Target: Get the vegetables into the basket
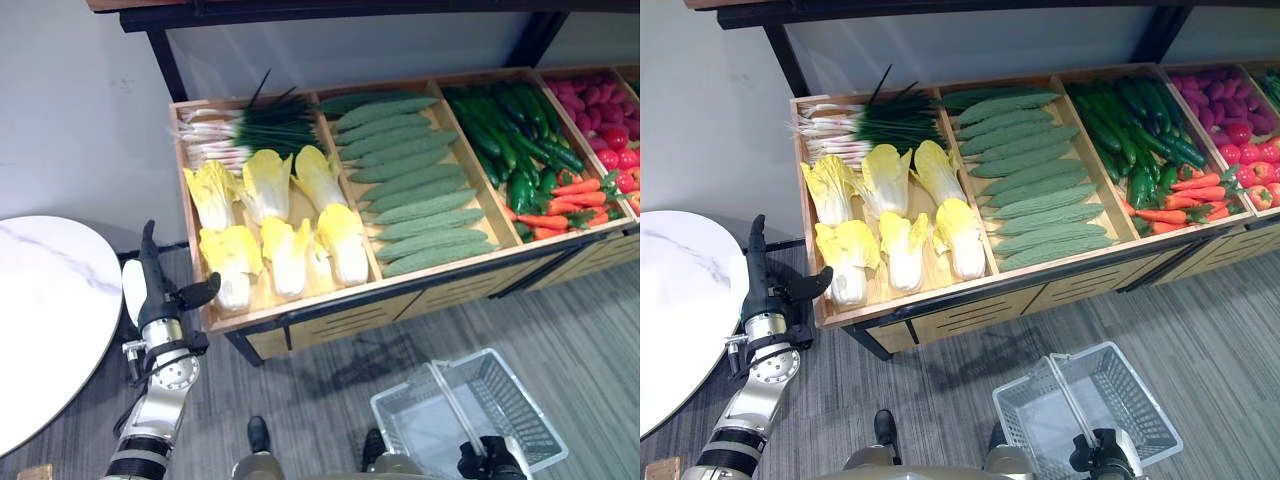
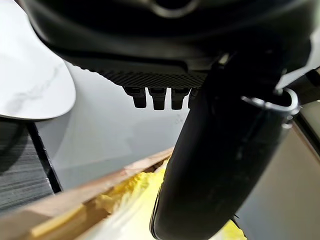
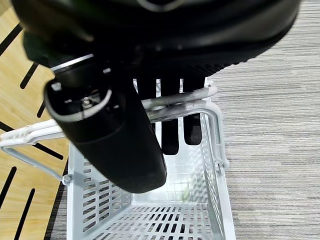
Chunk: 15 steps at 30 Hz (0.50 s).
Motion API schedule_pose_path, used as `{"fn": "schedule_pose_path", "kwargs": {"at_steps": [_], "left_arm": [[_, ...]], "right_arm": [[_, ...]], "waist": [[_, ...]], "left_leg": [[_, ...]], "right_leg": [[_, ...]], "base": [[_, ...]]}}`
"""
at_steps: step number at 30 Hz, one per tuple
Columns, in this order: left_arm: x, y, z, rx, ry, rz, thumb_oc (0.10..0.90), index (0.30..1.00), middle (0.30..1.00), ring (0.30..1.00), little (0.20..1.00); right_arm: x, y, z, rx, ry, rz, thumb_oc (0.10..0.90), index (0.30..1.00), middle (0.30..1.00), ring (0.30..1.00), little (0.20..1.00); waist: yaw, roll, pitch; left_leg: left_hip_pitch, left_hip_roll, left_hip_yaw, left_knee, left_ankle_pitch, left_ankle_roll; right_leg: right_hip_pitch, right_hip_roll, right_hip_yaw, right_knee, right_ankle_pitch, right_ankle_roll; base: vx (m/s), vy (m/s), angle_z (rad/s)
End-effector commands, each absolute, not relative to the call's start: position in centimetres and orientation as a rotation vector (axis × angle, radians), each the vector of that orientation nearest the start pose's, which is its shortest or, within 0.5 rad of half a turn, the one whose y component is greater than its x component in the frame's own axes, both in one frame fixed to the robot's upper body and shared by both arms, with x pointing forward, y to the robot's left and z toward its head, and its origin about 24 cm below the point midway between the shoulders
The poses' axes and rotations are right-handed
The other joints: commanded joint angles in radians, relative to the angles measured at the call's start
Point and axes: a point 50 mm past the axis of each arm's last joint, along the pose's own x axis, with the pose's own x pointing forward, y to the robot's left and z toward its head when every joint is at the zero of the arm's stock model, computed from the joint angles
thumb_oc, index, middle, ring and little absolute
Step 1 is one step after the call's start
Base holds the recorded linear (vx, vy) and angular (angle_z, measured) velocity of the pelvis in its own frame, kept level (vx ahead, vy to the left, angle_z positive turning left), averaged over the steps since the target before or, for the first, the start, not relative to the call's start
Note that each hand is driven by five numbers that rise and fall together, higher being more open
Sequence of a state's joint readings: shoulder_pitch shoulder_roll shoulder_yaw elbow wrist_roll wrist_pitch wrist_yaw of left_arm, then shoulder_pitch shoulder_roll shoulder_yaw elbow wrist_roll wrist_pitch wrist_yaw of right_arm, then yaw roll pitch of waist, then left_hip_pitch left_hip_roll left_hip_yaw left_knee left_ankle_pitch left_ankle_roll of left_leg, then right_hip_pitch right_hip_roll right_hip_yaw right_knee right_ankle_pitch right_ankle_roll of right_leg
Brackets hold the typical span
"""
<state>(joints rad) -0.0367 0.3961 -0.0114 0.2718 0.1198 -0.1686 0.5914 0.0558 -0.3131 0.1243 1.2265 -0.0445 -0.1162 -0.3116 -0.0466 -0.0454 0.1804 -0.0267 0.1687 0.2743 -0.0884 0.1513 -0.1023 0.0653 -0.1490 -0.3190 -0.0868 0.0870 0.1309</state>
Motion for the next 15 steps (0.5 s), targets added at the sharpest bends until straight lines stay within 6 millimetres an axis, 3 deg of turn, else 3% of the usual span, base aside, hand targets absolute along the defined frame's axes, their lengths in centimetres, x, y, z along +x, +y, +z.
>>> {"fn": "schedule_pose_path", "kwargs": {"at_steps": [1, 7, 15], "left_arm": [[27.8, 24.7, 9.6, 0.564, -0.379, 0.512, 0.900, 1.000, 1.000, 1.000, 1.000], [28.2, 24.1, 8.4, 0.579, -0.326, 0.460, 0.900, 1.000, 1.000, 1.000, 1.000], [28.5, 23.3, 8.4, 0.623, -0.338, 0.406, 0.900, 1.000, 1.000, 1.000, 1.000]], "right_arm": [[10.5, -28.7, -13.5, -0.626, 0.999, -0.321, 0.400, 0.300, 0.300, 0.300, 0.300], [10.9, -28.5, -13.5, -0.621, 0.989, -0.317, 0.400, 0.300, 0.300, 0.300, 0.300], [11.3, -28.4, -13.3, -0.622, 0.967, -0.316, 0.400, 0.300, 0.300, 0.300, 0.300]], "waist": [[0.014, -0.031, 0.003], [0.004, -0.031, 0.003], [-0.005, -0.033, 0.004]], "left_leg": [[0.065, 0.061, 0.000, 0.001, -0.088, -0.068], [0.069, 0.061, 0.010, 0.001, -0.091, -0.068], [0.076, 0.060, 0.021, 0.001, -0.095, -0.067]], "right_leg": [[-0.026, -0.069, 0.003, 0.005, 0.004, 0.081], [-0.028, -0.067, 0.012, 0.003, 0.004, 0.081], [-0.036, -0.065, 0.025, 0.003, 0.007, 0.082]], "base": [[0.01, -0.009, -0.08], [0.01, -0.002, -0.05], [0.01, 0.001, -0.05]]}}
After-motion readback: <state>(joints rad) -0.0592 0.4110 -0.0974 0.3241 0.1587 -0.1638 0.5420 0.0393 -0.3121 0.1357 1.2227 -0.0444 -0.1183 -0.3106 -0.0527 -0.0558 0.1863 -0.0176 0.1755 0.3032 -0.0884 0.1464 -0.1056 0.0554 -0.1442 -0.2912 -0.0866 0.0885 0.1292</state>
